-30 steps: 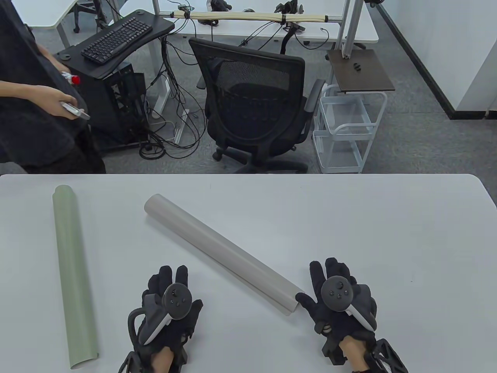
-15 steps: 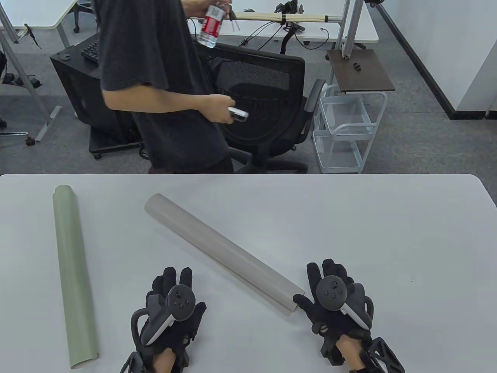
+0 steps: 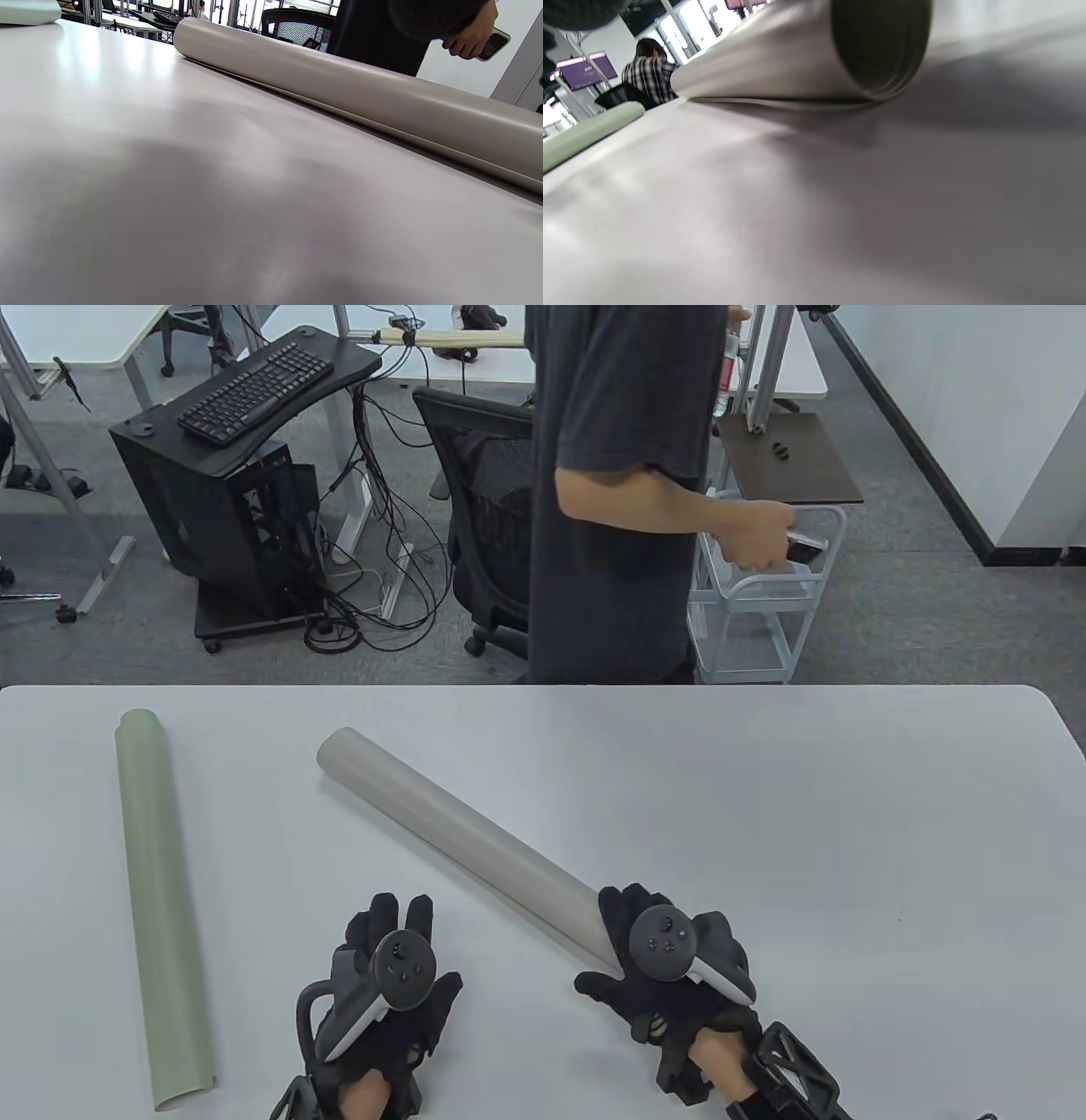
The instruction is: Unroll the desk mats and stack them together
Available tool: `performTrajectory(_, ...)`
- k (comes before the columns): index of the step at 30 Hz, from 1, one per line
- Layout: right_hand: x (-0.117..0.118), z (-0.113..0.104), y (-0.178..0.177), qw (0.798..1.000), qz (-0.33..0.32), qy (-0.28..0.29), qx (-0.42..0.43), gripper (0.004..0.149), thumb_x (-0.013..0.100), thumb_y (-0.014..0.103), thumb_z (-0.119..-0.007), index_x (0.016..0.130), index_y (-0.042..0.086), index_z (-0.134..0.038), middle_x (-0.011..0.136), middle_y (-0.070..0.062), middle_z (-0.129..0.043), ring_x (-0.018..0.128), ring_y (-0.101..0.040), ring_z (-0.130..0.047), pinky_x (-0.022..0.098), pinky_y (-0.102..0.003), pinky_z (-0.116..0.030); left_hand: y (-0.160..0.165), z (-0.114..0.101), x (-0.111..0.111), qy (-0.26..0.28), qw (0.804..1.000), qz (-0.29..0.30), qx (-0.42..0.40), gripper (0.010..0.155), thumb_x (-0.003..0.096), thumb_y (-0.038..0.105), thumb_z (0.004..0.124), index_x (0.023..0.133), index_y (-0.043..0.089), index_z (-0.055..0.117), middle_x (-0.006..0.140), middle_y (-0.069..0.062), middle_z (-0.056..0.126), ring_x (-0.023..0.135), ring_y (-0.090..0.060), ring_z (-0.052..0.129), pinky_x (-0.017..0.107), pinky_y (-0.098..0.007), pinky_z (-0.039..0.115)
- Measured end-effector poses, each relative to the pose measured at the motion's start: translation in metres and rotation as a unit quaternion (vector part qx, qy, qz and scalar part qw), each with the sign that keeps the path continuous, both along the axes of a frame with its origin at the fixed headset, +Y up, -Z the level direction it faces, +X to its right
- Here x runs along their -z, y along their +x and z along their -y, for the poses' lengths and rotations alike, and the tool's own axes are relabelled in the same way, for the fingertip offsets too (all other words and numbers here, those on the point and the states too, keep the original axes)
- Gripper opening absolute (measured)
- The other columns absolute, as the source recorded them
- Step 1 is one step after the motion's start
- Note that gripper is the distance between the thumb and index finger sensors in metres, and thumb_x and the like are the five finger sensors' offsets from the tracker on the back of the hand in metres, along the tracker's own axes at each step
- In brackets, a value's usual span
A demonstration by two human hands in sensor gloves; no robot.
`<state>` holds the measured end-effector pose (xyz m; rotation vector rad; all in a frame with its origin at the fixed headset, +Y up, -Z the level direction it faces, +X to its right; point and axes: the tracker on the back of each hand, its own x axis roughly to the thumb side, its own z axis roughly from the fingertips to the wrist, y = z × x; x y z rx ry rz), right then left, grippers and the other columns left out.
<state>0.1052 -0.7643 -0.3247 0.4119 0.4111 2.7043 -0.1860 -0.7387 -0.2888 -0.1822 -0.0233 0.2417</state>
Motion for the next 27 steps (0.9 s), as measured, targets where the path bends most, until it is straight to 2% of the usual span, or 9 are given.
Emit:
performTrajectory(3,0.000,-0.002,-0.005,0.998,0.007,0.035,-0.051,0.098,0.040,0.068,-0.068,0.105,0.024,-0.011,0.116,-0.017,-0.020,0.105,-0.053,-0.033,0.072,-0.068,-0.037,0.002,-0.001,-0.001,0.003,1.000,0.003,0.003,0.083,0.0417,0.057,0.067,0.102,0.031,0.016,0.113,-0.015,0.005,0.103,-0.051,0.023,0.072,-0.066,0.031)
performTrajectory(7,0.011,-0.008,-0.009,0.997,0.041,0.021,-0.059,0.096,0.040,0.064,-0.074,0.106,0.023,-0.018,0.115,-0.017,-0.032,0.102,-0.051,-0.048,0.071,-0.065,-0.046,0.005,0.000,-0.001,0.000,1.000,0.008,0.006,0.083,0.0418,0.057,0.067,0.102,0.031,0.016,0.113,-0.015,0.005,0.103,-0.051,0.023,0.072,-0.066,0.031)
performTrajectory(9,0.024,-0.014,-0.017,0.993,0.048,0.023,-0.103,0.095,0.040,0.063,-0.076,0.107,0.022,-0.023,0.113,-0.018,-0.042,0.097,-0.050,-0.060,0.069,-0.063,-0.054,0.008,0.002,-0.001,-0.005,1.000,0.011,0.010,0.083,0.0418,0.057,0.067,0.102,0.031,0.016,0.113,-0.015,0.005,0.103,-0.051,0.023,0.072,-0.066,0.031)
performTrajectory(12,0.038,-0.017,-0.032,0.985,0.055,0.002,-0.165,0.097,0.039,0.062,-0.079,0.107,0.022,-0.022,0.110,-0.018,-0.049,0.091,-0.048,-0.069,0.066,-0.061,-0.059,0.010,0.002,-0.001,-0.006,1.000,0.013,0.011,0.083,0.0418,0.057,0.067,0.102,0.031,0.016,0.113,-0.015,0.005,0.103,-0.051,0.023,0.072,-0.066,0.031)
performTrajectory(14,0.048,-0.015,-0.042,0.974,0.059,0.022,-0.218,0.094,0.041,0.057,-0.082,0.106,0.021,-0.023,0.105,-0.015,-0.059,0.083,-0.042,-0.079,0.063,-0.057,-0.065,0.010,0.001,-0.001,-0.002,1.000,0.011,0.011,0.083,0.0418,0.057,0.067,0.102,0.031,0.016,0.113,-0.015,0.005,0.103,-0.051,0.023,0.072,-0.066,0.031)
performTrajectory(18,0.053,-0.017,-0.054,0.970,0.040,-0.004,-0.238,0.093,0.042,0.057,-0.084,0.106,0.016,-0.031,0.095,-0.014,-0.069,0.070,-0.035,-0.087,0.054,-0.052,-0.074,0.007,-0.004,-0.004,0.013,1.000,0.007,-0.003,0.083,0.0419,0.056,0.067,0.102,0.030,0.016,0.113,-0.015,0.005,0.103,-0.050,0.024,0.073,-0.065,0.032)
performTrajectory(21,0.054,-0.016,-0.058,0.979,0.019,-0.074,-0.188,0.082,0.045,0.055,-0.082,0.104,0.015,-0.041,0.088,-0.011,-0.076,0.061,-0.030,-0.091,0.047,-0.046,-0.081,0.006,-0.007,-0.005,0.019,1.000,0.009,-0.010,0.084,0.0419,0.057,0.067,0.101,0.030,0.015,0.113,-0.015,0.006,0.103,-0.050,0.024,0.073,-0.064,0.032)
performTrajectory(23,0.054,-0.017,-0.059,0.987,0.013,-0.117,-0.113,0.075,0.047,0.052,-0.081,0.102,0.016,-0.045,0.085,-0.011,-0.078,0.056,-0.028,-0.093,0.043,-0.043,-0.083,0.005,-0.009,-0.006,0.025,0.999,0.007,-0.018,0.084,0.0419,0.056,0.067,0.101,0.029,0.015,0.113,-0.015,0.007,0.103,-0.049,0.025,0.074,-0.063,0.034)
performTrajectory(27,0.051,-0.022,-0.056,0.989,0.014,-0.145,-0.011,0.067,0.050,0.047,-0.079,0.101,0.016,-0.049,0.081,-0.008,-0.080,0.051,-0.026,-0.094,0.039,-0.040,-0.086,0.001,-0.012,-0.008,0.036,0.998,0.008,-0.042,0.083,0.0423,0.055,0.067,0.101,0.028,0.016,0.114,-0.015,0.011,0.103,-0.049,0.029,0.074,-0.061,0.037)
